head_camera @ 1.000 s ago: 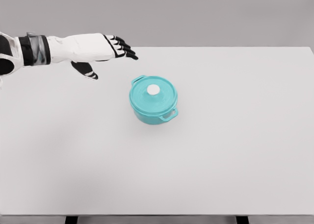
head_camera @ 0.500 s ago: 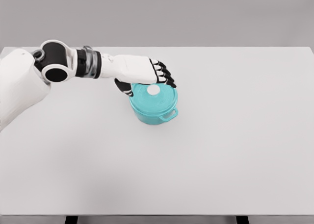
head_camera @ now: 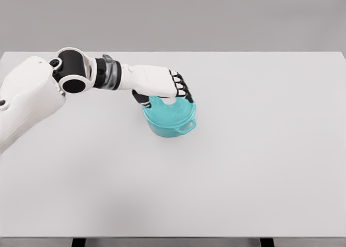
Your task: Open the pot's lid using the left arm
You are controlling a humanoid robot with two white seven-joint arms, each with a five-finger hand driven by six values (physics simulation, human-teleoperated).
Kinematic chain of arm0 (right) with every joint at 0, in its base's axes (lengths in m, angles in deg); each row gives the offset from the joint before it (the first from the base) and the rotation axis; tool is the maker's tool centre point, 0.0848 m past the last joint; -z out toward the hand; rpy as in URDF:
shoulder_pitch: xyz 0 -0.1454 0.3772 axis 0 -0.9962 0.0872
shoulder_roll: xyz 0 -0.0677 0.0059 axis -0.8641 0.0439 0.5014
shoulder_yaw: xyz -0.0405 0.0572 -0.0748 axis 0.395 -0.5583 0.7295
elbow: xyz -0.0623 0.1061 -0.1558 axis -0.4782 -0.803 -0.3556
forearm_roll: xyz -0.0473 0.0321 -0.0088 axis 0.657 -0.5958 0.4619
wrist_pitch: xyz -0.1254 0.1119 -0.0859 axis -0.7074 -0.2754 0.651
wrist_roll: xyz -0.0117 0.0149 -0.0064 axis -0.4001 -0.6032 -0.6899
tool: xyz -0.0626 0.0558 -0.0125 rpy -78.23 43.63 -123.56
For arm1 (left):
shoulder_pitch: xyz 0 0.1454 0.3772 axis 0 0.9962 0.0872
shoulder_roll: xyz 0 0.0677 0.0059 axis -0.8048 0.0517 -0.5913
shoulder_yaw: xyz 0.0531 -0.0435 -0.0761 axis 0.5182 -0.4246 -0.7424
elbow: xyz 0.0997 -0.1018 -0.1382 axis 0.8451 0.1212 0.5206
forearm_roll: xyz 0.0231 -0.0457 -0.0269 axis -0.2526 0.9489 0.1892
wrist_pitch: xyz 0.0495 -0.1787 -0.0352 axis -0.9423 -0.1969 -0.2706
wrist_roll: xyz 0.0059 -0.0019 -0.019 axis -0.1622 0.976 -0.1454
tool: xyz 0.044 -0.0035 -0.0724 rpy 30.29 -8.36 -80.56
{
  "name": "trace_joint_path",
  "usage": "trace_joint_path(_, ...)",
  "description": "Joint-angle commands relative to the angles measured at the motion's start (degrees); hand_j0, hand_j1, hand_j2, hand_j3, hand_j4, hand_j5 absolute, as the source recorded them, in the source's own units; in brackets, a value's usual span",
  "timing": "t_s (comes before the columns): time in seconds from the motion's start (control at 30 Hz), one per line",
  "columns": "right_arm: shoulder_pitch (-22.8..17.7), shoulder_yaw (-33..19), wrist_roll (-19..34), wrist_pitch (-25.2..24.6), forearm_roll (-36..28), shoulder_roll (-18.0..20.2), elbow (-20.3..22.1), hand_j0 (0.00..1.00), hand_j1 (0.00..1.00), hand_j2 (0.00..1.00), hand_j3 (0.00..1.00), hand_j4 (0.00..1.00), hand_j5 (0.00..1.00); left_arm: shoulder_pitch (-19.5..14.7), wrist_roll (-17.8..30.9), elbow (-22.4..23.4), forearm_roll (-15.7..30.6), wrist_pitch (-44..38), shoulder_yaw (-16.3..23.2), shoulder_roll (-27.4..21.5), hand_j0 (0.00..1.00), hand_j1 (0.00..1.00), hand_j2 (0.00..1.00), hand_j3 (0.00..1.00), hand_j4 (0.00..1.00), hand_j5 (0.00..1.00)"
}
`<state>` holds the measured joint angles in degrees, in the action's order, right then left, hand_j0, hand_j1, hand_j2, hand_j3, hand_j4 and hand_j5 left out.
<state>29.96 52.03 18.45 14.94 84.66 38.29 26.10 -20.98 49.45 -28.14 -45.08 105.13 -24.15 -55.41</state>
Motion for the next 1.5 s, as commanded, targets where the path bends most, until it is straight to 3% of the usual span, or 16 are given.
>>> trace_joint_path(0.0,-0.09,0.0,0.01,0.0,0.0,0.01,0.0,1.0,1.0,1.0,1.0,1.0,1.0,0.0,-0.03,1.12,0.14,-0.15,-0.04,0.11,0.92,0.92,0.92,0.92,0.92,0.92)
trace_joint_path(0.17,0.0,0.0,0.01,0.0,0.0,0.01,0.0,1.0,1.0,1.0,1.0,1.0,1.0,0.0,-0.03,1.12,0.14,-0.15,-0.04,0.11,0.8,0.8,0.8,0.8,0.8,0.8)
trace_joint_path(0.67,0.0,0.0,0.01,0.0,0.0,0.01,0.0,1.0,1.0,1.0,1.0,1.0,1.0,0.26,-0.03,1.12,0.14,-0.15,0.05,0.82,0.76,0.76,0.76,0.76,0.76,0.76)
trace_joint_path(1.0,-0.09,0.0,0.01,0.0,0.0,0.01,0.0,1.0,1.0,1.0,1.0,1.0,1.0,0.26,-0.03,1.04,0.14,-0.15,-0.04,0.82,0.55,0.55,0.55,0.55,0.55,0.55)
trace_joint_path(1.23,-0.09,0.0,0.01,0.0,0.0,0.01,0.0,1.0,1.0,1.0,1.0,1.0,1.0,0.26,-0.03,1.04,0.31,-0.15,-0.13,0.47,0.48,0.48,0.48,0.48,0.48,0.48)
trace_joint_path(1.37,-0.09,0.0,0.01,0.0,0.0,0.01,0.0,1.0,1.0,1.0,1.0,1.0,1.0,-0.44,-0.03,0.86,0.4,-0.15,-0.65,-0.41,0.46,0.46,0.46,0.46,0.46,0.46)
trace_joint_path(1.47,-0.09,0.0,0.01,0.0,0.0,0.01,0.0,1.0,1.0,1.0,1.0,1.0,1.0,-0.53,-0.03,0.25,0.66,-0.15,-1.0,-5.07,0.46,0.46,0.46,0.46,0.46,0.46)
